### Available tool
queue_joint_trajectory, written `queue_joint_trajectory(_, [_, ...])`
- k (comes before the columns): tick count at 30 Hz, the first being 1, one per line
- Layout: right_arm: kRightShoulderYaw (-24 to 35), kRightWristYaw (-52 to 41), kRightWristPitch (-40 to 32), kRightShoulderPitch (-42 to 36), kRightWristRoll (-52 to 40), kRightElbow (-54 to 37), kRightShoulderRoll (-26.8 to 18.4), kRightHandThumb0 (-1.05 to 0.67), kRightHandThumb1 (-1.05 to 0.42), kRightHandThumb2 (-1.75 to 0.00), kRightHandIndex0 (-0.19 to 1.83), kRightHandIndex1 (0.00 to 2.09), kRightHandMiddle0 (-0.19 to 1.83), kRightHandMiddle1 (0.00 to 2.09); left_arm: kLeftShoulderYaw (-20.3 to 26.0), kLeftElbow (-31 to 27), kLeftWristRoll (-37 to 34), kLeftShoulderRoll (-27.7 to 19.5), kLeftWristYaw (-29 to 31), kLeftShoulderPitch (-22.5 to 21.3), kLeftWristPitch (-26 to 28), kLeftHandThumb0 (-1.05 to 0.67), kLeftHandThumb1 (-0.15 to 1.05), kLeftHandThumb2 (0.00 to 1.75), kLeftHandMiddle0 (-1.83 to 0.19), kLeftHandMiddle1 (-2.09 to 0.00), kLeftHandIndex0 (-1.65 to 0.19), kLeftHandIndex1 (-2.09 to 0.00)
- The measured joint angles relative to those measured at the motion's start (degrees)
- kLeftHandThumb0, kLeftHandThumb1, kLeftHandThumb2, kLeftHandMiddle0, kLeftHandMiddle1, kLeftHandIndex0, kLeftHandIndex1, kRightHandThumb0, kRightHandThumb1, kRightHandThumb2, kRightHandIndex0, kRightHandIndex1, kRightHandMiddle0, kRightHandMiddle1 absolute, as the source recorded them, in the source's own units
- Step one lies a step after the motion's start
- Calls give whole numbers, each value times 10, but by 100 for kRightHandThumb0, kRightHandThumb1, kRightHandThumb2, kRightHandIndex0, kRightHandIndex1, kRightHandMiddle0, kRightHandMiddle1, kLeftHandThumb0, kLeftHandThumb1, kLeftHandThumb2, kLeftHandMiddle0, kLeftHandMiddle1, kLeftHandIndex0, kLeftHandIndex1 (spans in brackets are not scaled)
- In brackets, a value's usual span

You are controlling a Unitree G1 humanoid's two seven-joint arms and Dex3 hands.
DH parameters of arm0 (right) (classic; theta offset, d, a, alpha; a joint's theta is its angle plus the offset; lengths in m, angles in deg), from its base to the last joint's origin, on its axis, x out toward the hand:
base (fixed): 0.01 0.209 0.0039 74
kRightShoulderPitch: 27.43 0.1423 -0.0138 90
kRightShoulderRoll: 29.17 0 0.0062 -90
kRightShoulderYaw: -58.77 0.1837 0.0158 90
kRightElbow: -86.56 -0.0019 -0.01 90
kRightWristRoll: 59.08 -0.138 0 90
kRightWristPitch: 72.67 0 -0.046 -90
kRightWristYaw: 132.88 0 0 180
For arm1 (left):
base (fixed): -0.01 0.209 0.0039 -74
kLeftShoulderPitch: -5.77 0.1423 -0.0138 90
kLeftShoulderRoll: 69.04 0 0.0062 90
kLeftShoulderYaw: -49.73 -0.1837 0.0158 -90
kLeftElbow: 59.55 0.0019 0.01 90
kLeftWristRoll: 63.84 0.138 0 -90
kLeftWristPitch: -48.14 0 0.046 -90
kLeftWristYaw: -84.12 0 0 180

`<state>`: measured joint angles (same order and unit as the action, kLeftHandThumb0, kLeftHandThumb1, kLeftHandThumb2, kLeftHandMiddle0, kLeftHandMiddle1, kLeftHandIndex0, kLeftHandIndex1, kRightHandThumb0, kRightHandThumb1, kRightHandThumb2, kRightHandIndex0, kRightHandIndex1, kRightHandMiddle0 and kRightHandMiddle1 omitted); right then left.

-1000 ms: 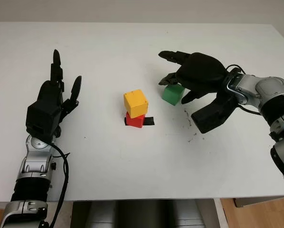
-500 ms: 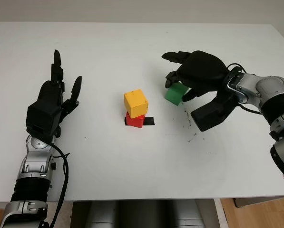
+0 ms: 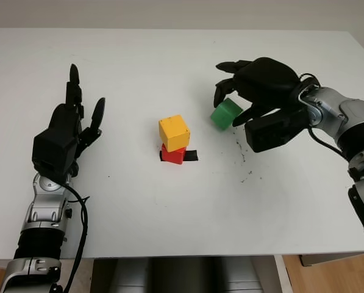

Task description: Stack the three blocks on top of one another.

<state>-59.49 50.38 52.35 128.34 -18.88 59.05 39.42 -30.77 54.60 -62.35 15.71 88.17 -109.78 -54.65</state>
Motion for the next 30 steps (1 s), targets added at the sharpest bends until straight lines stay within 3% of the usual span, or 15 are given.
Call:
queue_joint_trajectory(3, [61,-54,-15,-23,-90,-23,7,-28,-93,-6,18,4,41,133,0,1,0,0,0,0,0,-80,105,54,19,0,19,0])
queue_joint_trajectory(13, [191,-205,-188,-110,-287,-204,59,-37,-93,-5,16,5,33,146,0,2,6,0,-4,0,0,-81,105,55,19,0,19,0])
queue_joint_trajectory(22, [272,-303,-432,-175,-454,-390,115,-37,-102,-6,2,2,13,170,0,5,14,0,-10,0,-5,-81,105,55,19,0,19,0])
queue_joint_trajectory(30, [315,-326,-627,-199,-573,-495,157,-41,-105,-14,-2,3,4,189,0,5,7,0,-3,0,-6,-80,105,55,19,0,19,0])
